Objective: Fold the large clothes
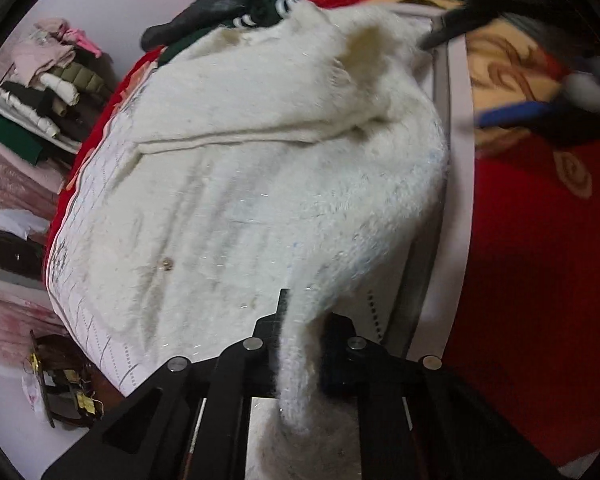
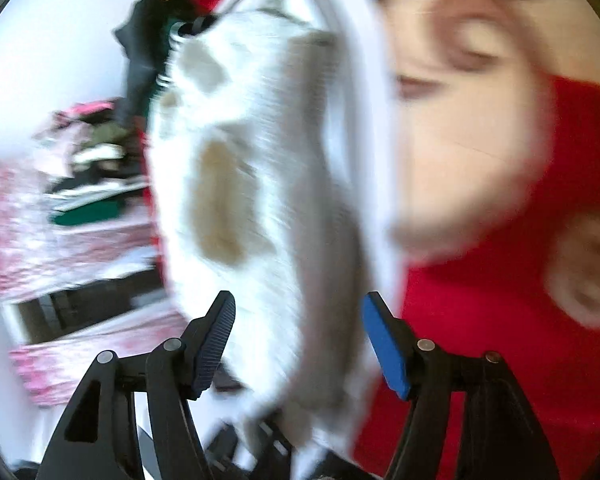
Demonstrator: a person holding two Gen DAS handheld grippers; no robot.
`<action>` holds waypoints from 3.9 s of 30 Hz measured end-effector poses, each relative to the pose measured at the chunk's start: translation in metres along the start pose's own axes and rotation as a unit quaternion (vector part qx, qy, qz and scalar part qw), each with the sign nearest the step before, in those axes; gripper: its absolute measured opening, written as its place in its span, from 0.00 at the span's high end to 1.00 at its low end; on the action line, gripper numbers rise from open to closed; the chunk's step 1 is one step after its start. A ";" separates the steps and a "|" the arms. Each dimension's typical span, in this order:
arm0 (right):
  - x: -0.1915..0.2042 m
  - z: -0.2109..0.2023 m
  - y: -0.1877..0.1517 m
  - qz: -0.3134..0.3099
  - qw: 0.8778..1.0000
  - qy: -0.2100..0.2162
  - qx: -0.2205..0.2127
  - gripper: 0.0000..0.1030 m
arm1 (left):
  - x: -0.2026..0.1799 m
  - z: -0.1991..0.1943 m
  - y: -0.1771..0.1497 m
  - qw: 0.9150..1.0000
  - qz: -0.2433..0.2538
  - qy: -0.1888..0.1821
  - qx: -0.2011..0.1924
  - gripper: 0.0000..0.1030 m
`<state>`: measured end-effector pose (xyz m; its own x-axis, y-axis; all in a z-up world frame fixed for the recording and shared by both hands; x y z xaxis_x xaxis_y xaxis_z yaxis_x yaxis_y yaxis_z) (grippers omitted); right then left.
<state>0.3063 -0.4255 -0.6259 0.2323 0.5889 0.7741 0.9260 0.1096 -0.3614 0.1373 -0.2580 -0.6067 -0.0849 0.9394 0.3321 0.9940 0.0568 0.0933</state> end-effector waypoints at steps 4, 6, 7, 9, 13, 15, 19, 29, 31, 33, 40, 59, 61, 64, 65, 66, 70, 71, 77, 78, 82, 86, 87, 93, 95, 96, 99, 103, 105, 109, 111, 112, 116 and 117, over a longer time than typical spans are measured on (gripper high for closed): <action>0.019 0.015 0.034 -0.002 0.998 0.063 -0.022 0.12 | 0.015 -0.006 0.002 1.000 -0.011 -0.005 0.002 0.93; 0.025 0.026 0.050 -0.003 0.997 0.072 -0.024 0.10 | 0.015 -0.002 0.007 1.000 -0.010 0.000 -0.001 0.93; 0.025 0.033 0.061 0.002 0.998 0.065 -0.027 0.07 | 0.016 0.002 0.008 1.000 -0.010 0.001 0.000 0.93; 0.023 0.048 0.074 0.003 1.000 0.021 -0.018 0.04 | 0.021 0.006 0.010 1.000 -0.019 -0.006 0.002 0.93; 0.021 0.066 0.090 0.035 0.999 -0.034 -0.005 0.35 | 0.031 0.009 0.013 0.999 -0.037 -0.035 0.010 0.93; 0.029 0.068 0.093 0.038 0.998 -0.056 -0.006 0.53 | 0.040 0.006 0.015 0.997 -0.047 -0.053 0.009 0.93; 0.068 0.061 0.083 0.019 0.995 -0.094 -0.028 0.72 | 0.066 -0.004 0.021 0.994 -0.065 -0.088 0.005 0.93; 0.224 0.094 0.073 -0.020 0.977 -0.203 -0.067 0.73 | 0.214 -0.015 0.050 0.977 -0.129 -0.170 -0.003 0.93; 0.259 0.121 0.080 -0.028 0.973 -0.219 -0.063 0.73 | 0.243 -0.006 0.054 0.975 -0.141 -0.173 -0.001 0.93; 0.286 0.149 0.092 -0.030 0.970 -0.235 -0.059 0.73 | 0.278 0.012 0.059 0.972 -0.158 -0.173 0.004 0.93; 0.343 0.289 0.137 -0.049 0.935 -0.351 -0.023 0.72 | 0.374 0.112 0.066 0.946 -0.231 -0.220 0.062 0.86; 0.283 0.179 0.107 -0.038 0.960 -0.253 -0.114 0.16 | 0.457 0.175 0.018 0.888 -0.347 -0.278 0.113 0.58; 0.241 0.159 0.119 0.002 0.959 -0.252 -0.126 0.16 | 0.444 0.188 0.027 0.902 -0.330 -0.253 0.118 0.55; 0.202 0.150 0.141 0.022 0.968 -0.216 -0.127 0.16 | 0.434 0.215 0.033 0.916 -0.310 -0.215 0.140 0.50; 0.191 0.157 0.155 0.022 0.975 -0.189 -0.116 0.16 | 0.436 0.220 0.035 0.915 -0.314 -0.213 0.139 0.47; 0.185 0.163 0.163 0.023 0.979 -0.169 -0.109 0.16 | 0.439 0.221 0.036 0.916 -0.314 -0.208 0.138 0.43; 0.185 0.199 0.193 0.000 0.989 -0.122 -0.087 0.31 | 0.445 0.219 0.045 0.924 -0.298 -0.196 0.141 0.43; 0.185 0.200 0.193 -0.001 0.987 -0.130 -0.093 0.41 | 0.445 0.217 0.047 0.926 -0.293 -0.192 0.140 0.43; 0.173 0.166 0.130 0.055 0.983 -0.084 -0.152 0.65 | 0.463 0.192 0.040 0.937 -0.278 -0.168 0.132 0.43; 0.163 0.159 0.111 0.075 0.981 -0.082 -0.158 0.65 | 0.466 0.186 0.038 0.938 -0.276 -0.166 0.130 0.43; 0.114 0.142 0.019 0.162 0.971 -0.084 -0.152 0.64 | 0.483 0.160 0.031 0.945 -0.267 -0.144 0.120 0.43; 0.056 0.134 -0.074 0.239 0.954 -0.150 -0.106 0.43 | 0.475 0.144 0.028 0.951 -0.255 -0.132 0.115 0.12; 0.051 0.129 -0.084 0.239 0.951 -0.168 -0.100 0.41 | 0.469 0.141 0.027 0.952 -0.251 -0.130 0.113 0.12; 0.106 0.062 -0.103 0.127 0.943 -0.255 -0.173 0.41 | 0.412 0.128 0.058 0.960 -0.219 -0.142 0.098 0.12; 0.143 0.076 -0.085 0.065 0.949 -0.261 -0.164 0.41 | 0.391 0.126 0.073 0.962 -0.214 -0.149 0.086 0.12; 0.154 0.079 -0.068 0.036 0.953 -0.264 -0.148 0.43 | 0.384 0.128 0.079 0.963 -0.209 -0.147 0.085 0.12; 0.181 0.105 0.000 -0.014 0.961 -0.251 -0.115 0.66 | 0.368 0.139 0.096 0.967 -0.201 -0.133 0.079 0.12; 0.170 0.139 0.080 0.002 0.948 -0.304 -0.096 0.86 | 0.362 0.173 0.105 0.969 -0.201 -0.103 0.099 0.12; 0.148 0.156 0.102 0.019 0.937 -0.341 -0.072 0.94 | 0.362 0.193 0.103 0.969 -0.197 -0.102 0.111 0.10; 0.157 0.156 0.112 0.016 0.937 -0.346 -0.045 0.90 | 0.386 0.172 0.091 0.960 -0.223 -0.132 0.108 0.11; 0.180 0.144 0.104 -0.006 0.938 -0.343 -0.041 0.88 | 0.412 0.143 0.073 0.945 -0.268 -0.169 0.086 0.11; 0.191 0.140 0.097 -0.015 0.941 -0.336 -0.038 0.80 | 0.429 0.131 0.060 0.934 -0.296 -0.184 0.078 0.11; 0.215 0.119 0.058 -0.031 0.949 -0.310 -0.037 0.35 | 0.462 0.131 0.025 0.913 -0.350 -0.190 0.088 0.11; 0.215 0.115 0.044 -0.031 0.949 -0.310 -0.037 0.35 | 0.462 0.140 0.020 0.909 -0.355 -0.198 0.098 0.11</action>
<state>0.3630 -0.2021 -0.5350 -0.0215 0.9441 0.3290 0.9559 0.1159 -0.2700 0.1279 0.2242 -0.5829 -0.7158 0.6889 -0.1147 0.6956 0.7179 -0.0291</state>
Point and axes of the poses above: each gripper's, at about its wrist camera, not at the fingertips, and z roughly the way its jaws point, x to its left, y to its top, the point moved 8 cm from there along z, roughly the way its jaws point, and after that the axes turned 13 degrees about x, right-handed, at the moved point
